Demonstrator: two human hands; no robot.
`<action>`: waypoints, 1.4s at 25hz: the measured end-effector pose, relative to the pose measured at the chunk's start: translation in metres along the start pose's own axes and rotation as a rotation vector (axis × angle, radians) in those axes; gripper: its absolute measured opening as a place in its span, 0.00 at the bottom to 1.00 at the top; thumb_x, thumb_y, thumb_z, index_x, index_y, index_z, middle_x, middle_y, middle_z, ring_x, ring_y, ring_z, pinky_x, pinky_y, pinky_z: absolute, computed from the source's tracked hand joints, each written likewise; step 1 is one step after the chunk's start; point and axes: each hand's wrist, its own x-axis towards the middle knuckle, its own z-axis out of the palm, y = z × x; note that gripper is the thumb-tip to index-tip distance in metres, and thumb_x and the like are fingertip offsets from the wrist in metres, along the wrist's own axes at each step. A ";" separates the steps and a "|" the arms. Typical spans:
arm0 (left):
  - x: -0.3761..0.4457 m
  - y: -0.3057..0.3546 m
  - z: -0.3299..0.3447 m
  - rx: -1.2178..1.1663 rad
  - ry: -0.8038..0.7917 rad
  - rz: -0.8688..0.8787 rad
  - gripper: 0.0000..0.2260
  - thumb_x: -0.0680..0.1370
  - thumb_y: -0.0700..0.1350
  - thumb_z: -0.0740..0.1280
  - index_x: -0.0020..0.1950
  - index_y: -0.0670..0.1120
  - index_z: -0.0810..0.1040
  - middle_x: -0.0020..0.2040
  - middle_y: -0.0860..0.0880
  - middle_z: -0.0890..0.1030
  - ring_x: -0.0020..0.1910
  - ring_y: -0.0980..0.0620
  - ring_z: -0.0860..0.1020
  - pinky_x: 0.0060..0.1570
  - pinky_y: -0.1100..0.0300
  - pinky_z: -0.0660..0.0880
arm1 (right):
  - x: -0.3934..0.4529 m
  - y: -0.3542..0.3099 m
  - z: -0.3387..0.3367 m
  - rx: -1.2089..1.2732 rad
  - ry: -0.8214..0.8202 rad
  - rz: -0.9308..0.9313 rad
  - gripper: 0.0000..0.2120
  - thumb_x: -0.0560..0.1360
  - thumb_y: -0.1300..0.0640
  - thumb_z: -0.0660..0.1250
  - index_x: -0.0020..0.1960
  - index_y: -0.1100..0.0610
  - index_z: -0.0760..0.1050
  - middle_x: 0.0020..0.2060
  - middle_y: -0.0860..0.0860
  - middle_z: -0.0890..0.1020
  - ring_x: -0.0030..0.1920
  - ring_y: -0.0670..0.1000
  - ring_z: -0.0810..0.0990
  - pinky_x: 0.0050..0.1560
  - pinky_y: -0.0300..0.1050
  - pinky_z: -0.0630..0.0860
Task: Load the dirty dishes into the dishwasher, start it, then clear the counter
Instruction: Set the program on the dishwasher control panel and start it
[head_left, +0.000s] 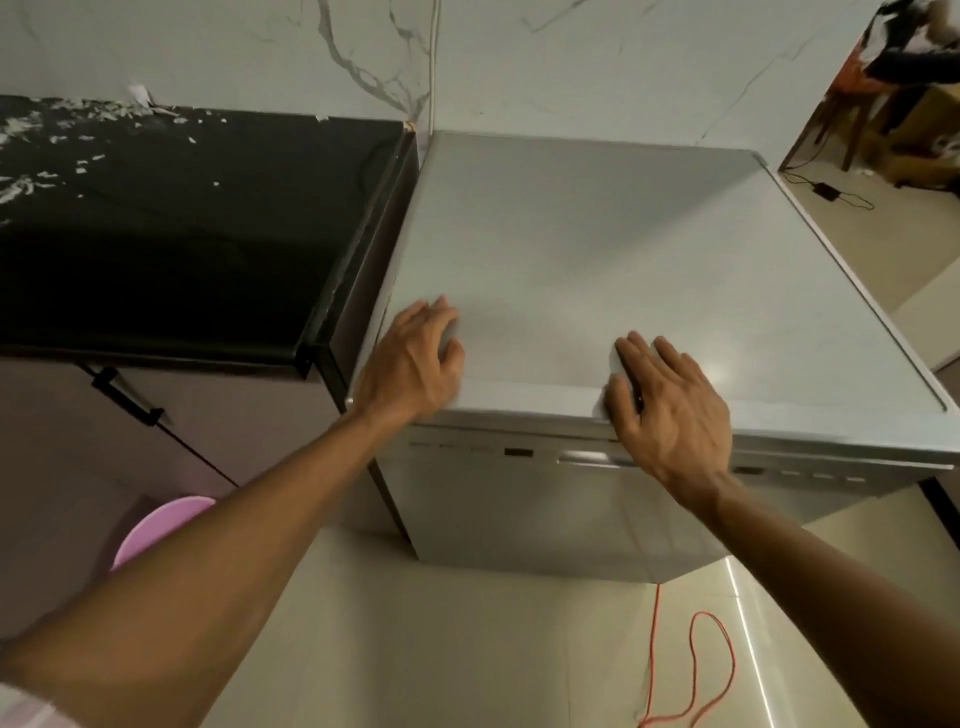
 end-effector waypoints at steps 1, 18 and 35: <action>0.001 -0.002 0.001 -0.001 0.021 0.008 0.21 0.80 0.48 0.60 0.72 0.44 0.69 0.74 0.46 0.67 0.75 0.47 0.63 0.73 0.53 0.62 | 0.000 0.000 0.001 -0.003 0.022 -0.002 0.29 0.80 0.42 0.45 0.75 0.52 0.66 0.73 0.50 0.68 0.75 0.52 0.61 0.75 0.48 0.57; -0.069 -0.027 0.014 0.301 0.207 0.294 0.32 0.80 0.66 0.50 0.75 0.45 0.66 0.74 0.47 0.69 0.72 0.49 0.66 0.66 0.51 0.65 | -0.014 0.000 0.026 -0.084 0.356 -0.035 0.23 0.80 0.49 0.47 0.62 0.52 0.77 0.59 0.50 0.81 0.62 0.54 0.77 0.55 0.48 0.71; -0.075 -0.039 0.008 0.415 0.152 0.399 0.48 0.63 0.50 0.81 0.77 0.45 0.61 0.75 0.46 0.66 0.73 0.45 0.65 0.71 0.51 0.58 | -0.020 -0.003 0.025 -0.055 0.424 -0.061 0.18 0.81 0.52 0.48 0.50 0.54 0.76 0.43 0.52 0.80 0.42 0.50 0.73 0.42 0.41 0.58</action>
